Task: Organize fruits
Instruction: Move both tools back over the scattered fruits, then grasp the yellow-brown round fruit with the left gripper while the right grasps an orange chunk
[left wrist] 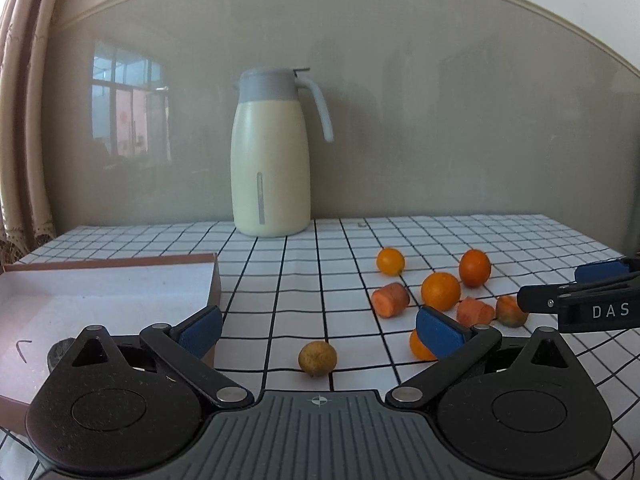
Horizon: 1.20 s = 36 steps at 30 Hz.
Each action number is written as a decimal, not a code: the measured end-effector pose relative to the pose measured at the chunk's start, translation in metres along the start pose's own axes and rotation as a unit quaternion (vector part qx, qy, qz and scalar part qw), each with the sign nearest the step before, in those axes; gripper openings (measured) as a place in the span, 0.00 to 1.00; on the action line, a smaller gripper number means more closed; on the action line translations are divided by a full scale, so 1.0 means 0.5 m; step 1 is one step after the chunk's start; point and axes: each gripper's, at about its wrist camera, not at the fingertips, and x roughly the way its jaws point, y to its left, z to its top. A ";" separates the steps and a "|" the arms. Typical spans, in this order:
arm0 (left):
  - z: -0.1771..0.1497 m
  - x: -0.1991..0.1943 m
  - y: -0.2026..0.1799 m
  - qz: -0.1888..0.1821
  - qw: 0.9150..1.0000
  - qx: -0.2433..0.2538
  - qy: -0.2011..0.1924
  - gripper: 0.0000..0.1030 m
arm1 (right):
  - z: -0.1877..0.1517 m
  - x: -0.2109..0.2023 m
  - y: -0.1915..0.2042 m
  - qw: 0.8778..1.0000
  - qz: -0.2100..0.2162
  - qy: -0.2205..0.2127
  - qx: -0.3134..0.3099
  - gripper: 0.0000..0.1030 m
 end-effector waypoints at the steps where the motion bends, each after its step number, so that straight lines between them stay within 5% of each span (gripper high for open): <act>1: -0.001 0.002 0.000 0.000 1.000 0.000 0.002 0.96 | -0.001 0.003 0.003 1.000 0.002 0.001 -0.002 0.71; 13: -0.016 0.046 -0.007 -0.010 0.999 0.007 0.052 0.71 | 0.000 0.034 0.032 0.999 0.038 0.009 -0.016 0.40; 30: -0.010 0.070 -0.011 -0.002 0.997 0.008 0.074 0.67 | 0.007 0.093 0.058 0.998 0.040 0.043 -0.010 0.31; 36: -0.007 0.071 -0.014 0.017 0.996 0.026 0.078 0.50 | 0.006 0.102 0.058 0.998 0.033 0.051 -0.012 0.30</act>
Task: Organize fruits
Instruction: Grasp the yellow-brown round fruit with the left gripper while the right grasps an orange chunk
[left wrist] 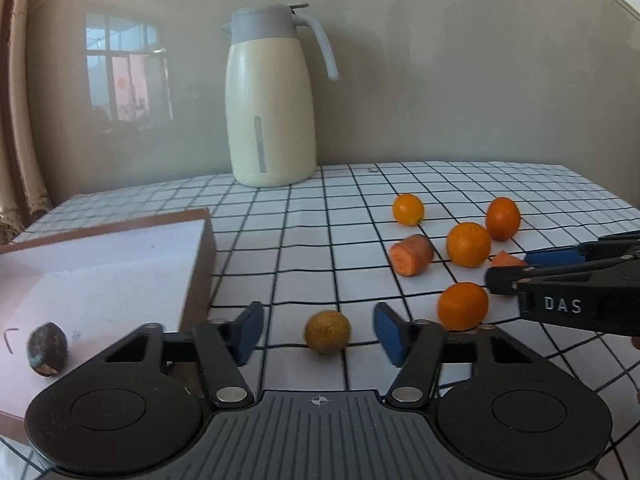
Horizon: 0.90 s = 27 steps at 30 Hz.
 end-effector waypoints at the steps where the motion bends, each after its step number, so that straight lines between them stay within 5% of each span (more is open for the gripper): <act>1: 0.001 -0.001 0.003 0.001 1.000 0.004 -0.001 0.43 | 0.000 0.002 -0.001 1.000 0.000 0.001 0.000 0.30; 5: 0.003 -0.012 -0.004 0.017 0.999 0.023 -0.017 0.43 | -0.001 0.004 -0.003 1.000 0.003 0.005 0.000 0.30; 12: 0.001 0.001 -0.014 0.008 0.999 0.032 0.026 0.43 | -0.001 0.006 -0.007 1.000 0.005 0.009 0.002 0.30; 15: 0.000 0.004 -0.021 0.003 0.999 0.039 0.033 0.25 | -0.002 0.007 -0.007 1.000 0.006 0.013 0.004 0.26; 27: 0.004 0.000 -0.019 -0.005 0.999 0.030 0.022 0.25 | 0.000 -0.007 -0.002 1.000 0.004 0.003 0.003 0.19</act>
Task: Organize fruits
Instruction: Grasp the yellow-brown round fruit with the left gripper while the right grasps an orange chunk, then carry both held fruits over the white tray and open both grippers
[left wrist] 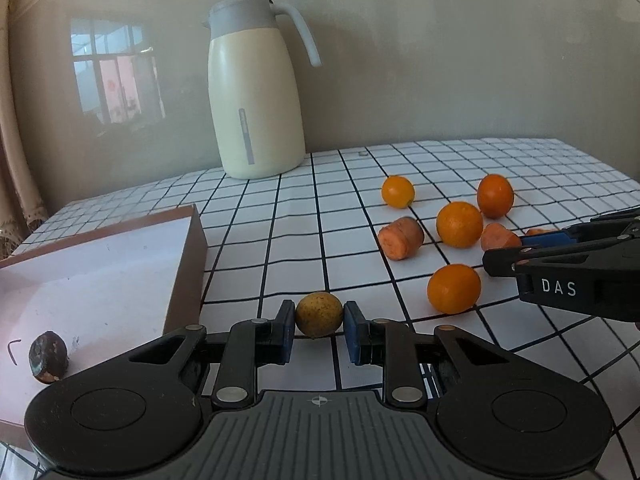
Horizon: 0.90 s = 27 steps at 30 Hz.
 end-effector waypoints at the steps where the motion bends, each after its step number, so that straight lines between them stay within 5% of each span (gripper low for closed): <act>1: 0.001 -0.004 0.002 0.000 1.000 0.000 -0.002 0.25 | 0.002 -0.004 0.002 1.000 0.000 -0.003 0.000 0.19; 27: 0.036 -0.188 0.128 0.027 0.994 -0.024 -0.105 0.25 | 0.048 -0.160 0.091 0.993 0.027 -0.107 -0.043 0.19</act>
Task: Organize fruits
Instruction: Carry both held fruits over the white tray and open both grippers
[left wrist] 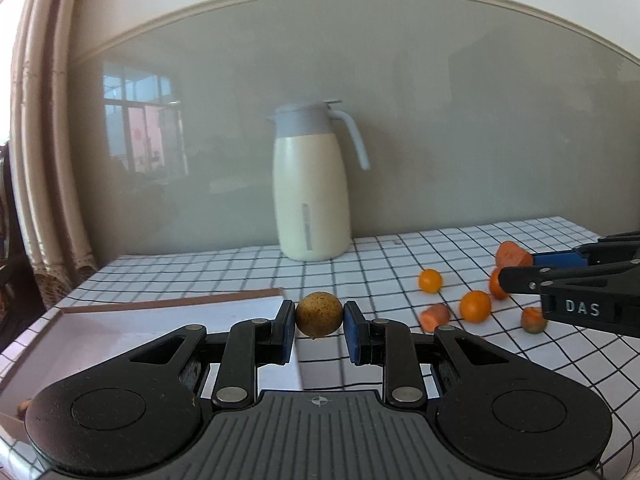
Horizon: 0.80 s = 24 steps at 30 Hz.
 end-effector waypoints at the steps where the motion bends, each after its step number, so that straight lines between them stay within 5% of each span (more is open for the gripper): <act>1: 0.001 -0.003 0.008 0.004 1.000 -0.001 -0.002 0.25 | 0.003 -0.003 0.006 1.000 0.004 -0.006 -0.003 0.19; 24: -0.023 -0.048 0.188 0.096 0.995 -0.029 -0.011 0.25 | 0.055 0.018 0.173 0.995 0.088 -0.041 -0.035 0.19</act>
